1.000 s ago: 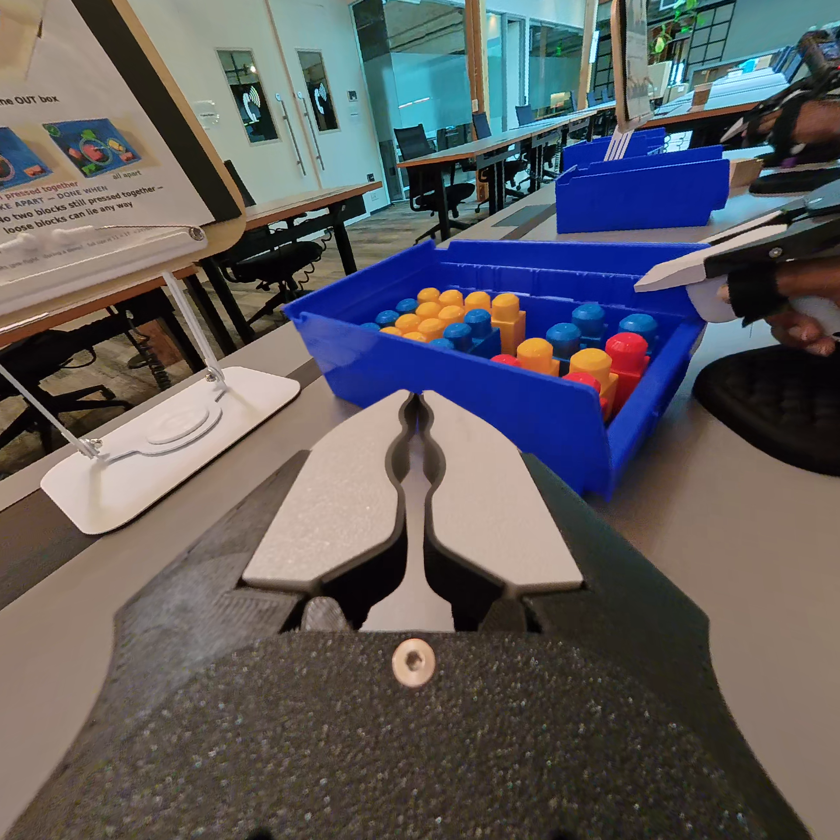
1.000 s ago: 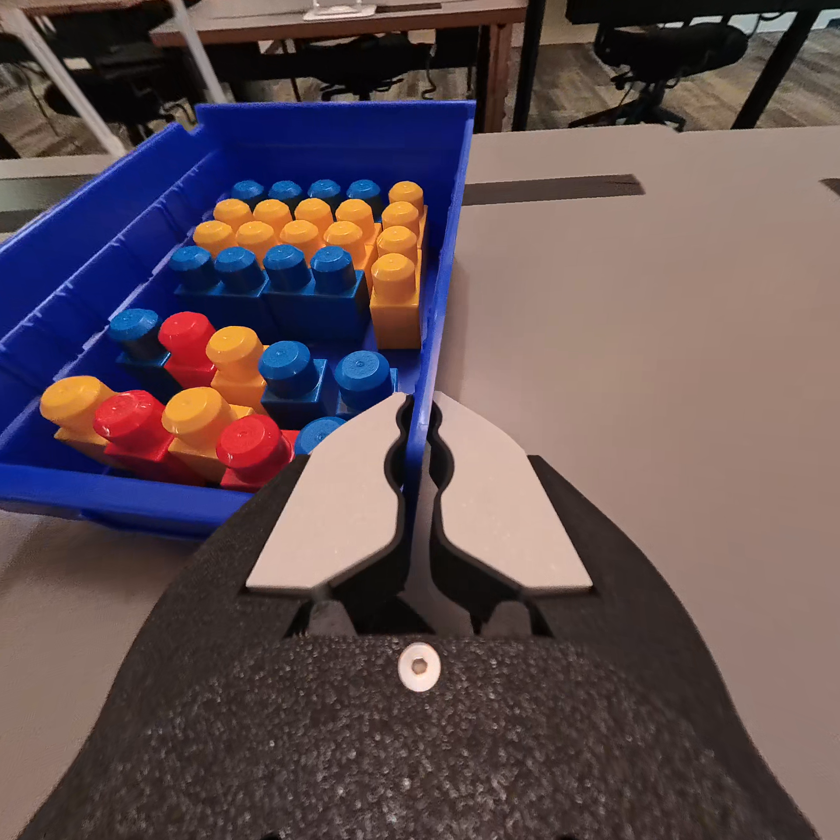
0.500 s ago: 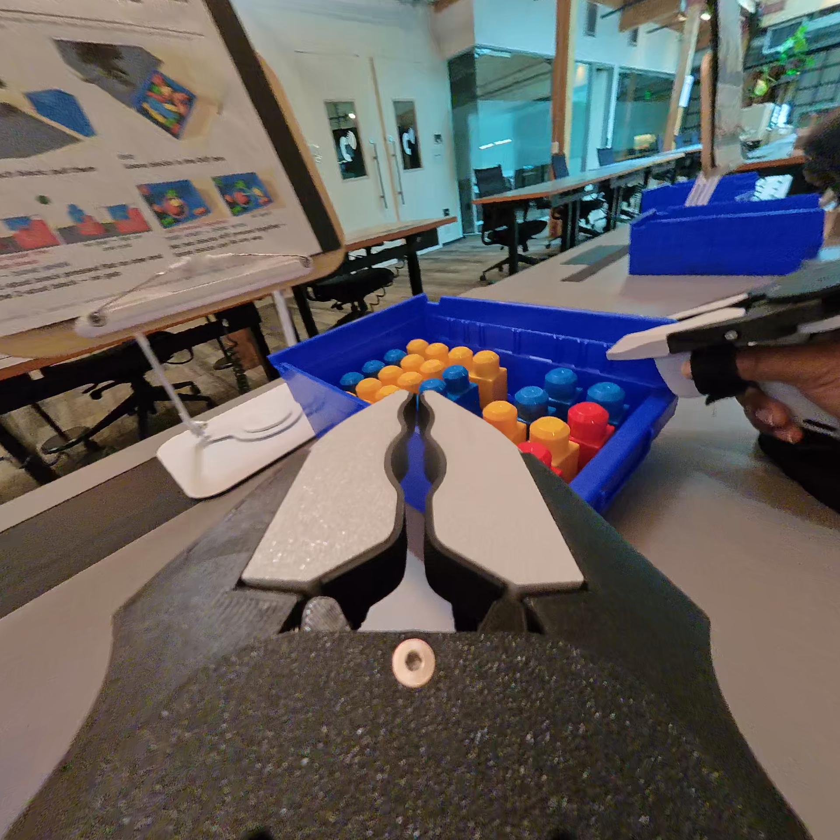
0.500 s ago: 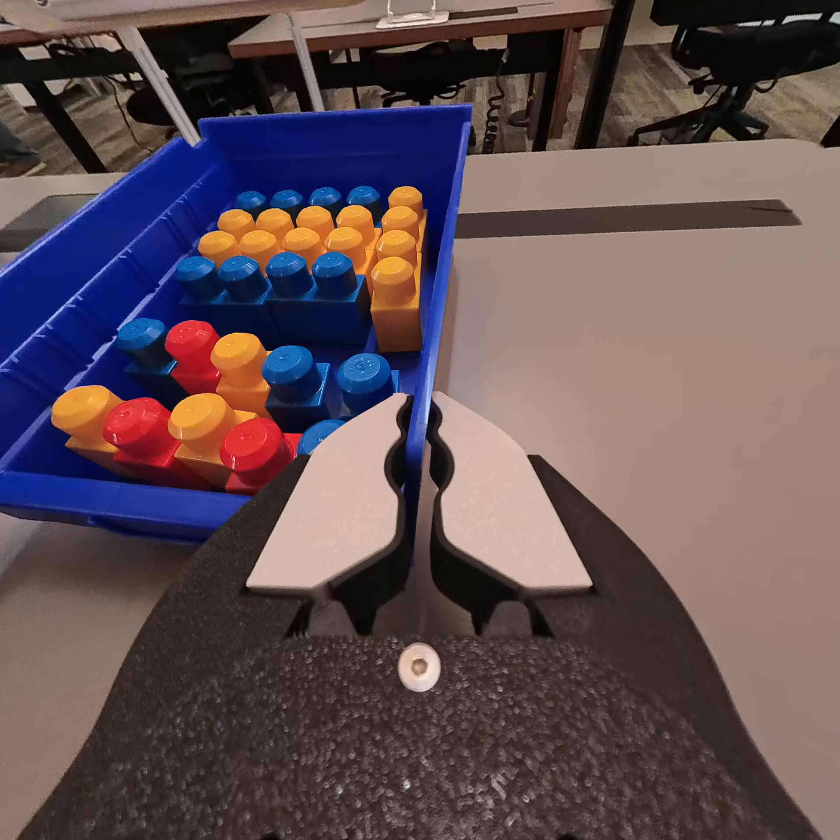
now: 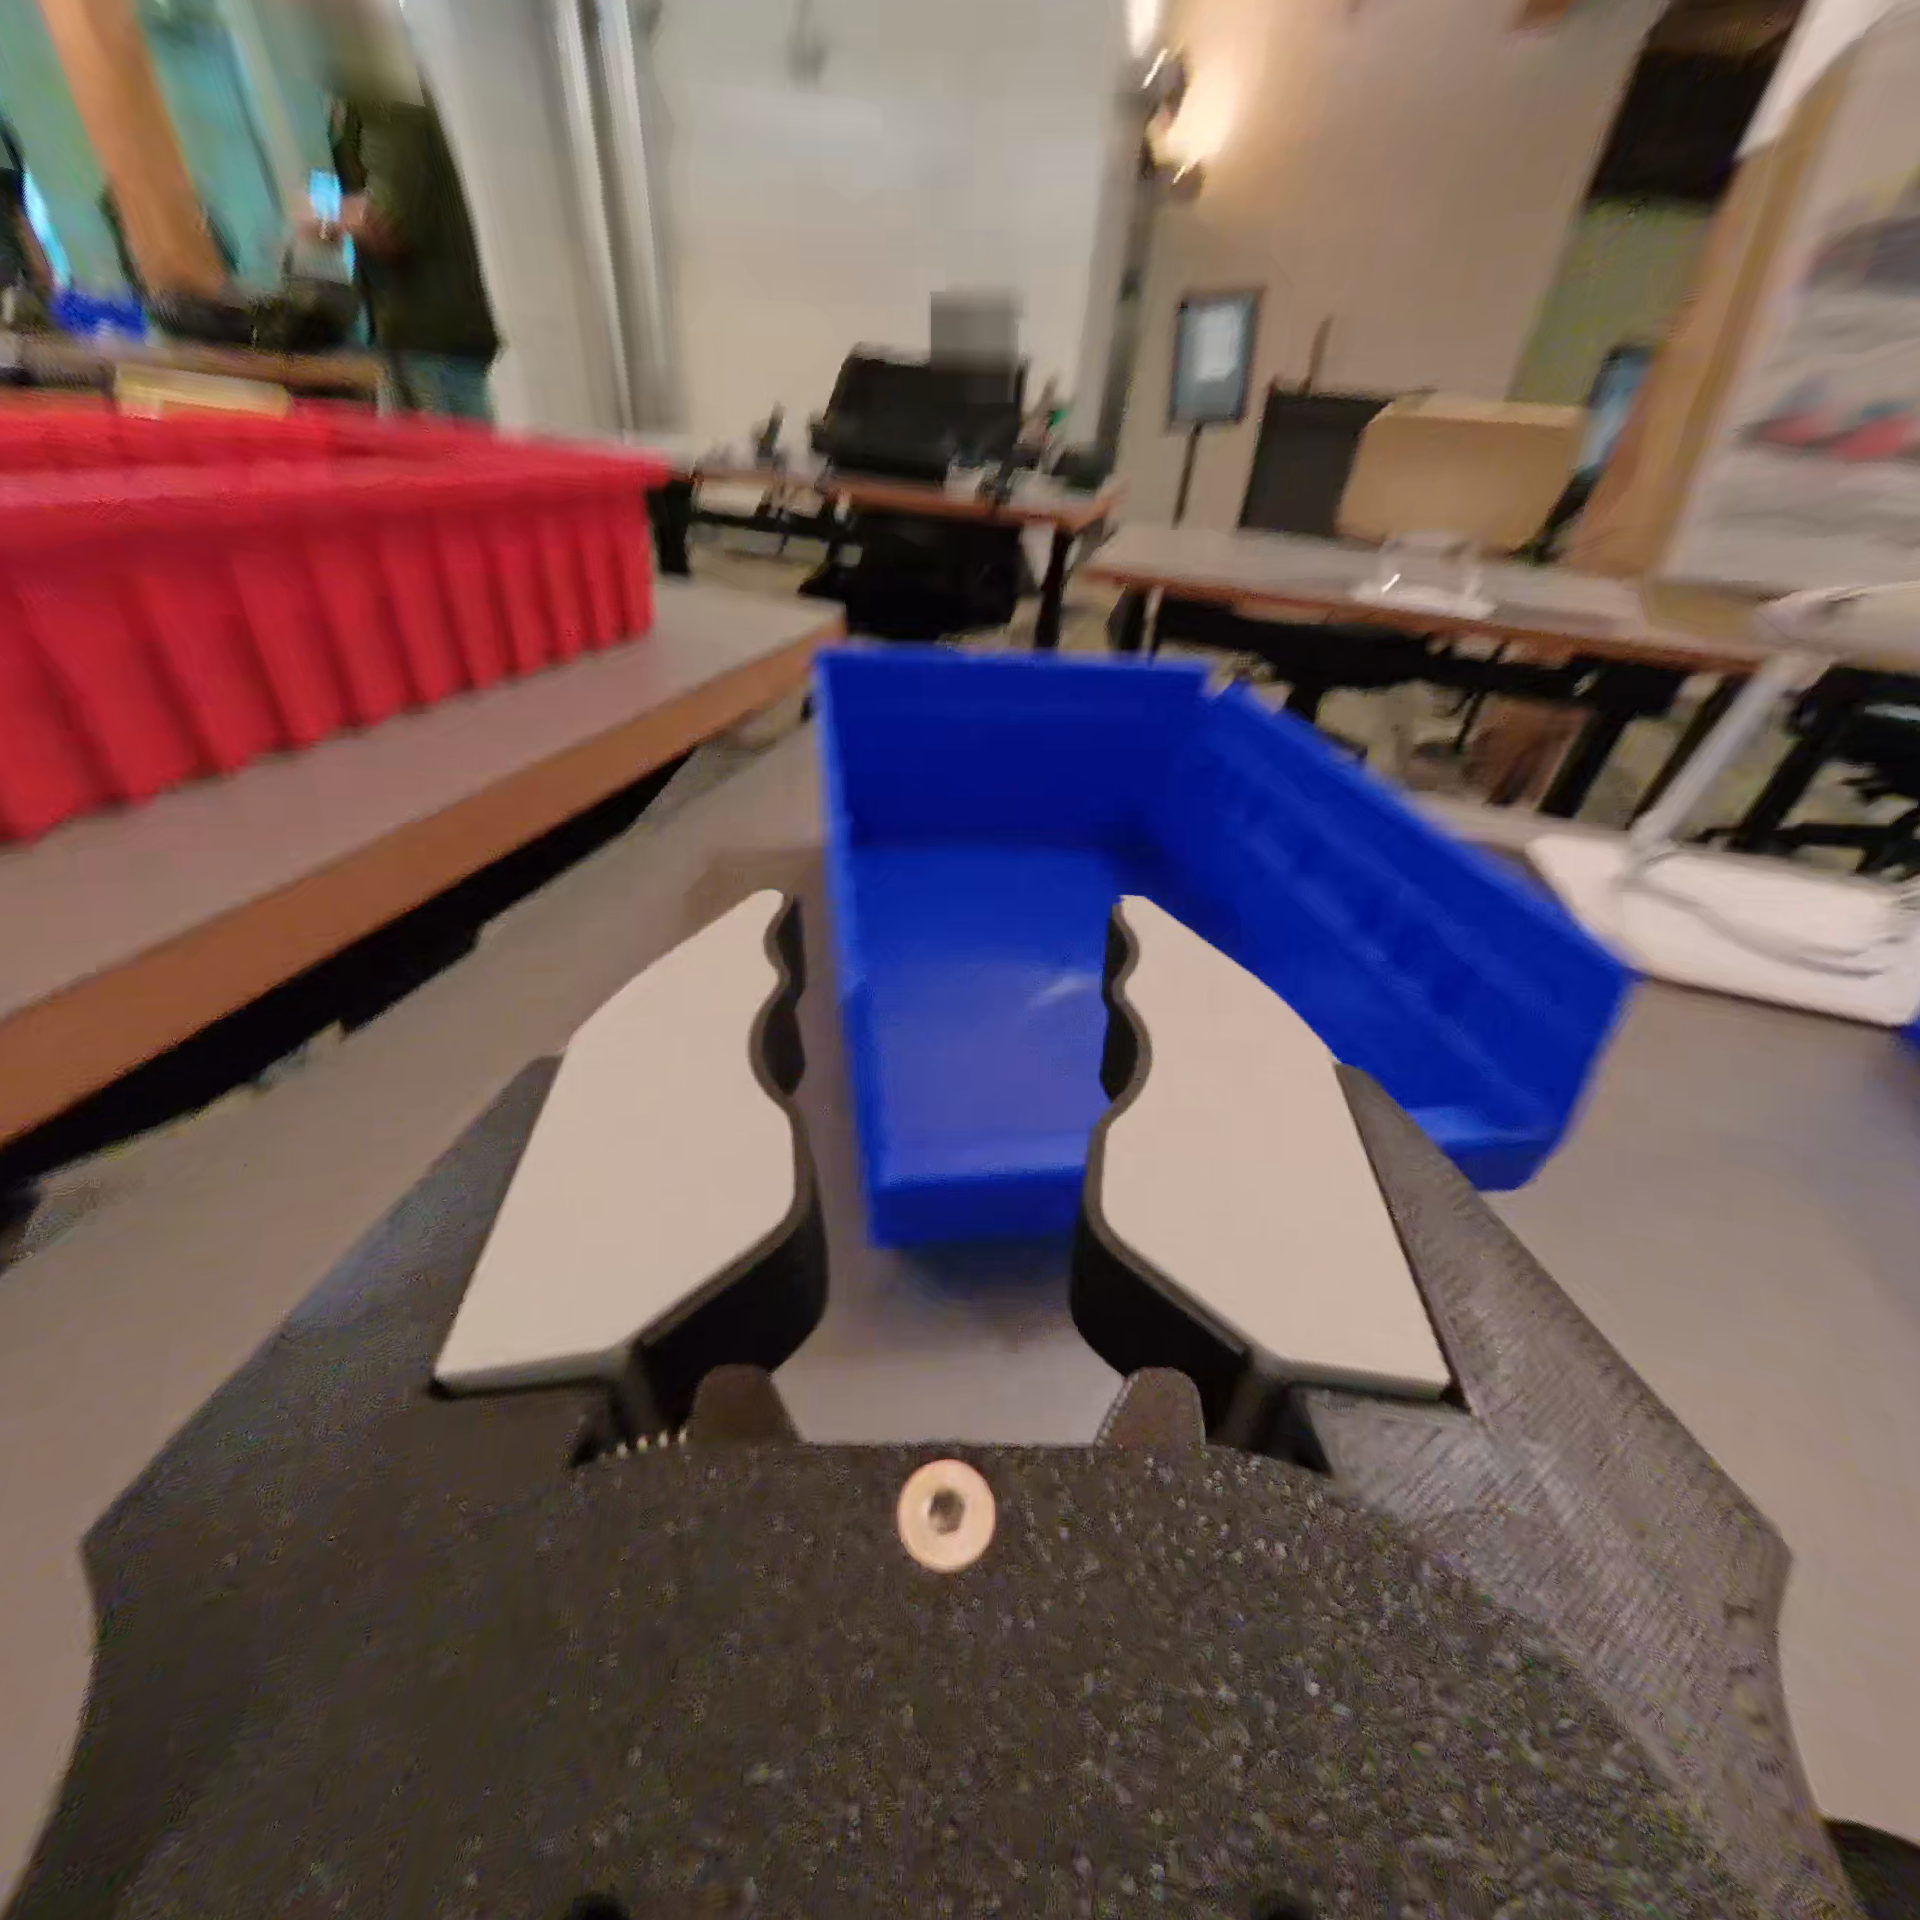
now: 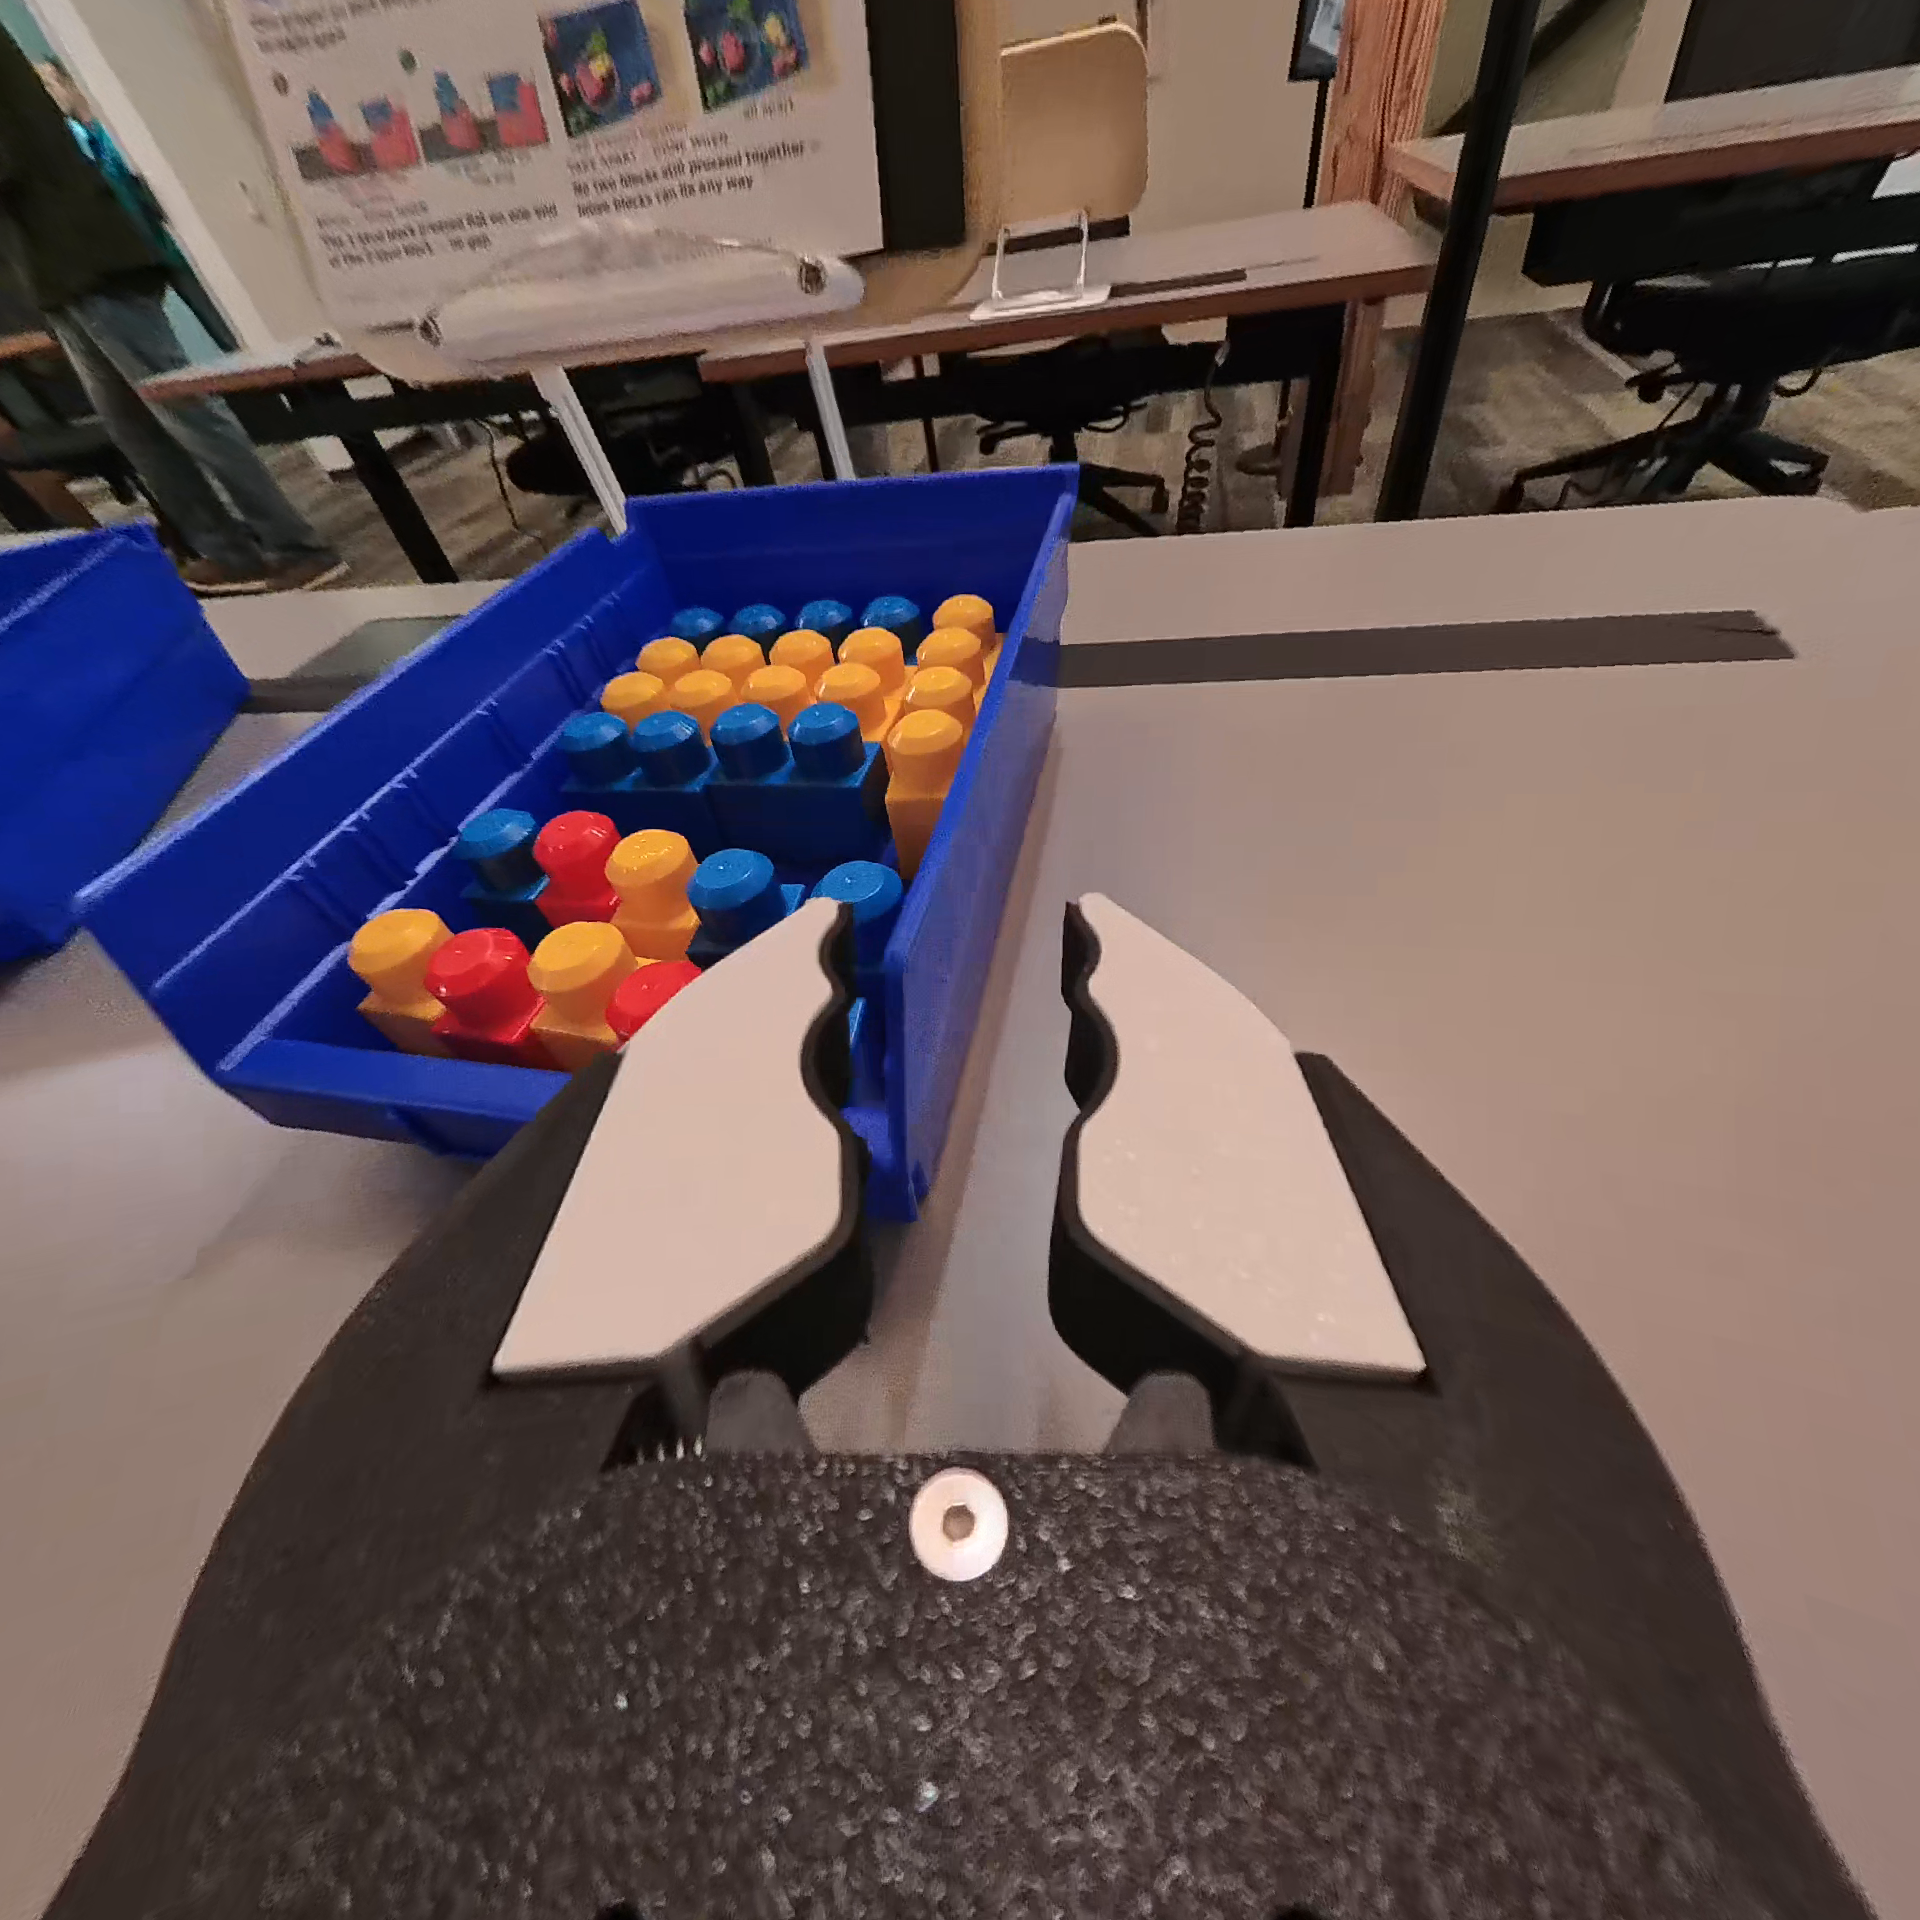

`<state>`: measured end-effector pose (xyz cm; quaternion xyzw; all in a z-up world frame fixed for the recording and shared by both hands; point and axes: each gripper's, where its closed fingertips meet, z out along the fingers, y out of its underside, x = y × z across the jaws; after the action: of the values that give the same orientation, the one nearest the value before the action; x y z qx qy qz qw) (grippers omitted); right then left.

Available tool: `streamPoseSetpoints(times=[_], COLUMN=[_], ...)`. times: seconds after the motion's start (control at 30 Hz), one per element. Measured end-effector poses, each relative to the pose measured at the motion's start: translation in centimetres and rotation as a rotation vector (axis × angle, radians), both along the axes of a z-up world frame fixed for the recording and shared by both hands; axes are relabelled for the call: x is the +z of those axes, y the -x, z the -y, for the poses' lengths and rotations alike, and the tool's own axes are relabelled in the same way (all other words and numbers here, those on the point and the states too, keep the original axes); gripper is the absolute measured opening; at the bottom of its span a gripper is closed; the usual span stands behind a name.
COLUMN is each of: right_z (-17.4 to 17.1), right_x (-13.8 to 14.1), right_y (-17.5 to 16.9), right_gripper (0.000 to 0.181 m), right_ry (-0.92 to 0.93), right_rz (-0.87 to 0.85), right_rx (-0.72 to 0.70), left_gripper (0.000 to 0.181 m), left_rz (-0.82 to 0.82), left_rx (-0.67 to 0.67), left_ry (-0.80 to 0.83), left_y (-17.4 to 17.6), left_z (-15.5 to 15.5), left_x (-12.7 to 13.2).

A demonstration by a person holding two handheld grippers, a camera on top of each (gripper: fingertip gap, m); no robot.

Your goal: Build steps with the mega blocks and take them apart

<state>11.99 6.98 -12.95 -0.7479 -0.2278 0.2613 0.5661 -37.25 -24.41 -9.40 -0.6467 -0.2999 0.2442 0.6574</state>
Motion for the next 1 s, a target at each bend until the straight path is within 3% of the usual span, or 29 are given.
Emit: streamPoseSetpoints(times=[0.13, 0.27, 0.3, 0.37, 0.43, 0.47, 0.7, 1.0], right_z=[0.4, 0.4, 0.4, 0.3, 0.1, 0.1, 0.8, 5.1], right_x=[0.8, 0.9, 0.9, 0.8, 0.7, 0.6, 0.3, 1.7], right_y=[-1.0, -1.9, -2.2, -3.0, -3.9, -4.2, -4.5, -2.1], right_gripper=[0.036, 0.035, 0.035, 0.034, 0.033, 0.033, 0.033, 0.031], right_ry=[0.001, -0.013, -0.010, -0.008, -0.006, -0.004, -0.020, -0.106], right_rz=[-0.046, -0.043, -0.046, -0.051, -0.055, -0.058, -0.057, -0.042], right_rx=[0.022, 0.019, 0.019, 0.013, 0.000, -0.004, 0.021, 0.142], left_gripper=[0.061, 0.053, 0.039, 0.033, 0.009, 0.006, 0.005, 0.006], left_rz=[0.182, 0.275, 0.294, 0.317, 0.312, 0.298, 0.290, 0.235], left_rx=[0.017, -0.009, -0.026, -0.017, 0.015, 0.020, 0.041, -0.050], left_ry=[0.125, 0.193, 0.189, 0.199, 0.226, 0.239, 0.228, 0.113], left_y=[4.0, 5.5, 5.6, 6.2, 6.9, 7.1, 6.4, 0.5], left_z=[0.1, -2.8, -3.3, -3.8, -3.6, -3.6, -2.8, -0.5], left_x=[-5.6, -8.3, -8.4, -8.5, -8.4, -8.4, -8.2, -4.8])
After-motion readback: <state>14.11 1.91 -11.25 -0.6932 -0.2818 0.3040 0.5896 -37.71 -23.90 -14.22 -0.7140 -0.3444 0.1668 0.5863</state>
